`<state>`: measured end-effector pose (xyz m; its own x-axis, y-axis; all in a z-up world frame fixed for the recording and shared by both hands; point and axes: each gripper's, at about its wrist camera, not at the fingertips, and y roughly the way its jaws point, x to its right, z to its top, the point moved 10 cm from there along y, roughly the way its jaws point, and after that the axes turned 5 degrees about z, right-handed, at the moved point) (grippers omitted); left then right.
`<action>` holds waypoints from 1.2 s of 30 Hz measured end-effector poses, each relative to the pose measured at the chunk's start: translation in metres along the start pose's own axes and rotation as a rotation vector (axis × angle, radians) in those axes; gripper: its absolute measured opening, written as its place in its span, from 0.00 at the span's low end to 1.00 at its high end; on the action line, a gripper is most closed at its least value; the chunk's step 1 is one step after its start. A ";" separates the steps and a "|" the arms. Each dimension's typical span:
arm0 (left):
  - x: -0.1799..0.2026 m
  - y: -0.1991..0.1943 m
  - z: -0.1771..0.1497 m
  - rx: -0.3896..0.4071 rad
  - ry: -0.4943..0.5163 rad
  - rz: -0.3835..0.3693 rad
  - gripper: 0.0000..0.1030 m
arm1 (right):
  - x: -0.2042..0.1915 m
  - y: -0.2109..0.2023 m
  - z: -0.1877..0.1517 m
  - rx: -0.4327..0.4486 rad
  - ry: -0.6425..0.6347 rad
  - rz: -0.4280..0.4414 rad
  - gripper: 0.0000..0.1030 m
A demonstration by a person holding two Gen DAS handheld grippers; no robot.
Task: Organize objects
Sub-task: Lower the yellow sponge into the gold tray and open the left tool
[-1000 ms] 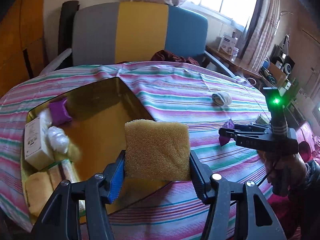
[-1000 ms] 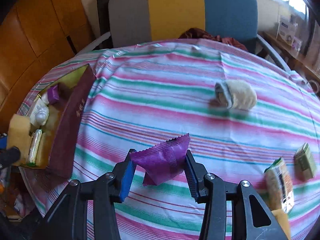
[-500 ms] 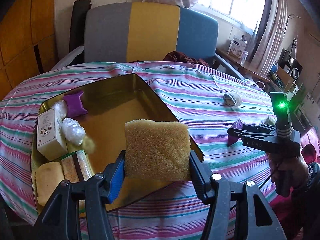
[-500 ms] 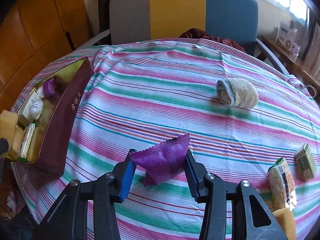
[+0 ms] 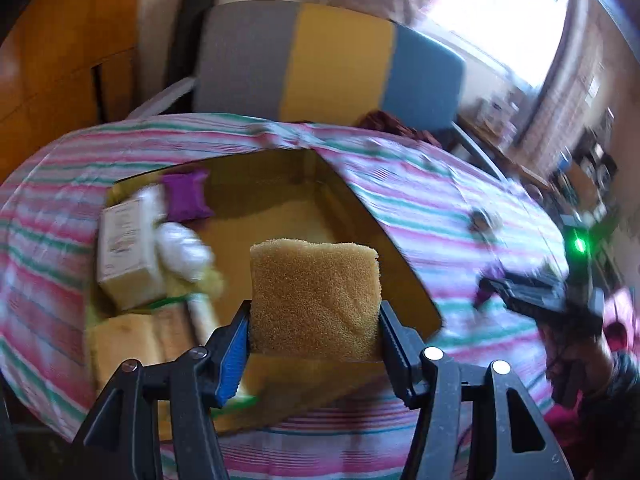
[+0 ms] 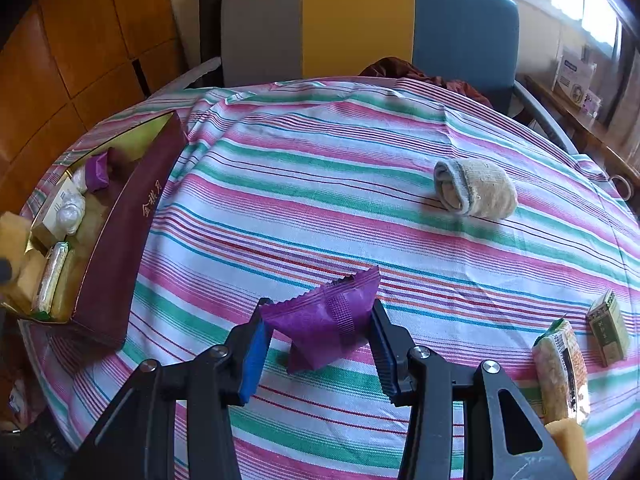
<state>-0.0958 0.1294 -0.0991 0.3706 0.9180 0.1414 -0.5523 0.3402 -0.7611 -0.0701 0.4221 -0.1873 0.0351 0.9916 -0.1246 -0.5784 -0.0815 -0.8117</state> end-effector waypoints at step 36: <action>-0.074 0.153 0.094 -0.191 -0.155 0.124 0.77 | 0.003 0.010 -0.005 -0.047 0.003 -0.019 0.37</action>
<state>-0.2781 0.1324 -0.1666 0.1822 0.9754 0.1238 -0.4297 0.1923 -0.8823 -0.0719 0.4238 -0.1981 0.0476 0.9927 -0.1107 -0.5390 -0.0677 -0.8396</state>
